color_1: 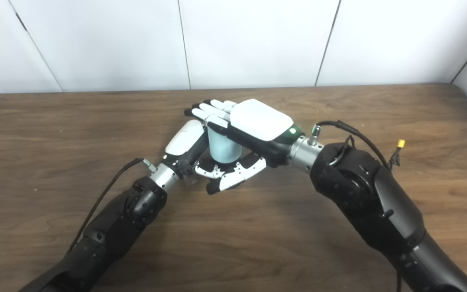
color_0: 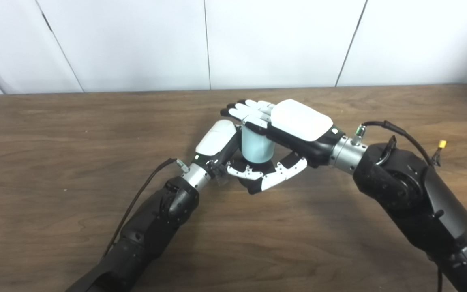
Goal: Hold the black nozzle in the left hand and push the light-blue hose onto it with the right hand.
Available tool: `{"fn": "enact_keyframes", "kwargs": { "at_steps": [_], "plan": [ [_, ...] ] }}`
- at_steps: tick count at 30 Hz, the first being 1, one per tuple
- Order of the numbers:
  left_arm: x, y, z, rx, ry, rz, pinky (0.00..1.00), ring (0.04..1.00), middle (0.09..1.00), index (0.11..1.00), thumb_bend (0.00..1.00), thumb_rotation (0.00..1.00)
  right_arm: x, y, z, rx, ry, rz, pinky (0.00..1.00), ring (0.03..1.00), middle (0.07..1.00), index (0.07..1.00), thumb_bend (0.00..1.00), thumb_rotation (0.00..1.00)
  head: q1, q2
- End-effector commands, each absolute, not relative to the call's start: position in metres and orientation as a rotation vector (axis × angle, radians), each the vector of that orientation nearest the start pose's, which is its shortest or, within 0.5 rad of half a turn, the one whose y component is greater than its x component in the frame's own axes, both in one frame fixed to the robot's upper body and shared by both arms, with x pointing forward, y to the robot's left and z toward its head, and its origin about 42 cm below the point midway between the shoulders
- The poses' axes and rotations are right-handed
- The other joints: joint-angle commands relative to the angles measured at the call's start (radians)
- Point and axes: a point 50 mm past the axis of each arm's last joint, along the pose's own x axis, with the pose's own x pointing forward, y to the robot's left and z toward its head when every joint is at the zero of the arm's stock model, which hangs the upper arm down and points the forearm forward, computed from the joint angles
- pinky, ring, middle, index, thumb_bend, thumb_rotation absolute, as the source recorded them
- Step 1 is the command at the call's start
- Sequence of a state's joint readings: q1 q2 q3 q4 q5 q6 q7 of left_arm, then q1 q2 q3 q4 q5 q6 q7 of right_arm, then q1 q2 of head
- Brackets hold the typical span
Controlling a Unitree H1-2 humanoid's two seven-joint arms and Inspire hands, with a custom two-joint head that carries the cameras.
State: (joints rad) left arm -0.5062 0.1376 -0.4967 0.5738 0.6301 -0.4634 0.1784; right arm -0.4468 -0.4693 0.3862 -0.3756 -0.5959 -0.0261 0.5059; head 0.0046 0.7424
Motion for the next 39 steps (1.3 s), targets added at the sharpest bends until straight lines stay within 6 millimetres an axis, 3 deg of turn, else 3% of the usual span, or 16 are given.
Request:
{"fn": "enact_keyframes", "kwargs": {
  "at_steps": [1,5,6,8,11,14,18,20,23,30,34,39],
  "plan": [
    [0.333,0.132,0.02,0.875,-0.231,-0.681,0.34,0.397,0.44,0.501,0.5,0.0,0.336,-0.189,0.293,-1.149,-0.631,0.68,0.95,1.0,1.0,1.0,0.72,0.83,-0.003,-0.003],
    [0.334,0.132,0.018,0.882,-0.227,-0.683,0.33,0.39,0.427,0.501,0.5,0.0,0.344,-0.193,0.298,-0.772,-0.588,0.55,0.79,0.952,1.0,1.0,0.76,0.59,-0.001,-0.006],
    [0.334,0.133,0.018,0.882,-0.227,-0.683,0.33,0.391,0.429,0.501,0.5,0.0,0.346,-0.195,0.3,-0.678,-0.57,0.503,0.76,0.931,1.0,1.0,0.78,0.57,-0.001,-0.006],
    [0.334,0.133,0.019,0.88,-0.228,-0.682,0.33,0.389,0.433,0.502,0.5,0.0,0.35,-0.202,0.3,-0.521,-0.547,0.404,0.69,0.882,0.975,1.0,0.8,0.55,-0.001,-0.006],
    [0.335,0.133,0.018,0.879,-0.232,-0.679,0.33,0.392,0.433,0.502,0.5,0.0,0.36,-0.218,0.297,-0.378,-0.519,0.318,0.69,0.863,0.965,1.0,0.76,0.58,-0.001,-0.011],
    [0.335,0.133,0.019,0.876,-0.227,-0.677,0.33,0.394,0.431,0.501,0.5,0.0,0.372,-0.237,0.294,-0.258,-0.467,0.231,0.69,0.831,0.946,1.0,0.85,0.64,-0.001,-0.011],
    [0.334,0.134,0.019,0.879,-0.225,-0.678,0.34,0.393,0.437,0.503,0.5,0.0,0.377,-0.25,0.291,-0.094,-0.387,0.194,0.67,0.824,0.95,1.0,0.74,0.55,-0.003,-0.012],
    [0.334,0.134,0.018,0.883,-0.225,-0.678,0.33,0.387,0.437,0.505,0.5,0.0,0.378,-0.256,0.284,-0.068,-0.342,0.177,0.68,0.832,0.957,1.0,0.7,0.51,0.0,-0.012],
    [0.334,0.134,0.018,0.889,-0.223,-0.679,0.34,0.393,0.449,0.503,0.5,0.0,0.377,-0.264,0.266,-0.073,-0.286,0.15,0.61,0.796,0.953,1.0,0.67,0.36,0.002,-0.013],
    [0.335,0.138,0.02,0.895,-0.219,-0.682,0.34,0.399,0.459,0.499,0.5,0.0,0.365,-0.263,0.236,-0.022,-0.176,0.122,0.49,0.675,0.815,0.838,0.69,0.15,-0.002,-0.016],
    [0.335,0.14,0.019,0.897,-0.219,-0.677,0.36,0.411,0.474,0.498,0.5,0.0,0.355,-0.259,0.226,-0.106,-0.189,0.123,0.44,0.605,0.751,0.765,0.64,0.02,-0.007,-0.019],
    [0.336,0.141,0.023,0.885,-0.224,-0.672,0.37,0.397,0.472,0.509,0.5,0.0,0.342,-0.255,0.213,-0.166,-0.167,0.092,0.43,0.531,0.719,0.733,0.7,0.0,-0.004,-0.021]
  ]
}}
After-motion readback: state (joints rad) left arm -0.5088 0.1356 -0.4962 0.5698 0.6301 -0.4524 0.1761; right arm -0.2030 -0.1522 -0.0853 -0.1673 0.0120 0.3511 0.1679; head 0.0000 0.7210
